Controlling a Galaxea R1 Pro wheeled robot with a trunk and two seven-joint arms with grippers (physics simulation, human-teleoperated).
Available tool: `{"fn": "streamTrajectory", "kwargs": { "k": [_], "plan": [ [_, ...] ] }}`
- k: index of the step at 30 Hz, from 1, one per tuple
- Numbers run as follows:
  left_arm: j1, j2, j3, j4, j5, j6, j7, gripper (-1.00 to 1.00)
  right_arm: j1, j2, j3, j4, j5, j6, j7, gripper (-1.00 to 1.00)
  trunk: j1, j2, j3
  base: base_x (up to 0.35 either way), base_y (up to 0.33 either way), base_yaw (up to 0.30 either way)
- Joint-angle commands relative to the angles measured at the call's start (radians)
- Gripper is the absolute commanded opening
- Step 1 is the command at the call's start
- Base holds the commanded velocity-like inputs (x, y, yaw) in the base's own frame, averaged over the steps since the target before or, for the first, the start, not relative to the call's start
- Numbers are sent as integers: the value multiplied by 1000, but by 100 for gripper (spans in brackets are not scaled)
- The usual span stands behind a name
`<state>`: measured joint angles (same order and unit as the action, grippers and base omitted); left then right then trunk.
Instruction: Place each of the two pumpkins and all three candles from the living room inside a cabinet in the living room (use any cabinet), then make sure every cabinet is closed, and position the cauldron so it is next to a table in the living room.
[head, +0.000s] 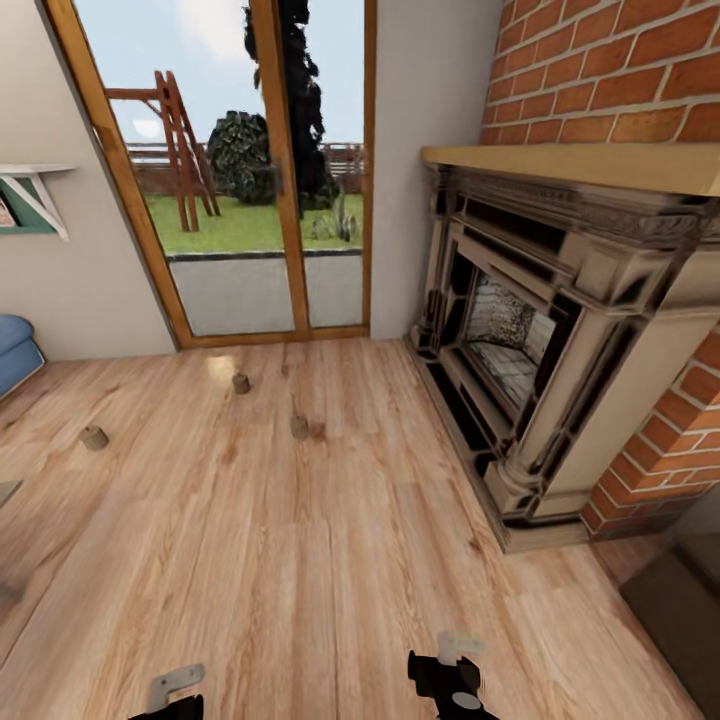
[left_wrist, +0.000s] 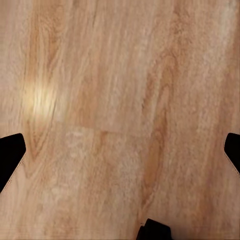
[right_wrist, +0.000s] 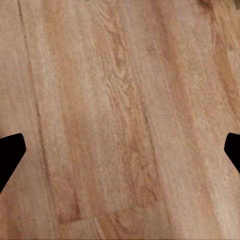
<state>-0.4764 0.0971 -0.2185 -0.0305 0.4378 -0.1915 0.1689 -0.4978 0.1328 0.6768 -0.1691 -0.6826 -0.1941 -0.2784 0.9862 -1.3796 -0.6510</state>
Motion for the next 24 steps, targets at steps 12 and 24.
{"fn": "streamTrajectory", "kwargs": {
  "k": [12, 24],
  "plan": [
    [0, 0, -9, 0, 7, -2, 3, 100, -1, 1, 9, 0, -9, -4, -4, 100, 1, 0, -1, 311, 124, 0],
    [0, 0, -9, 0, 7, -2, 3, 100, -1, 1, 9, -1, -12, -4, -5, 100, 1, 0, -1, 188, 56, 0]
  ]
}}
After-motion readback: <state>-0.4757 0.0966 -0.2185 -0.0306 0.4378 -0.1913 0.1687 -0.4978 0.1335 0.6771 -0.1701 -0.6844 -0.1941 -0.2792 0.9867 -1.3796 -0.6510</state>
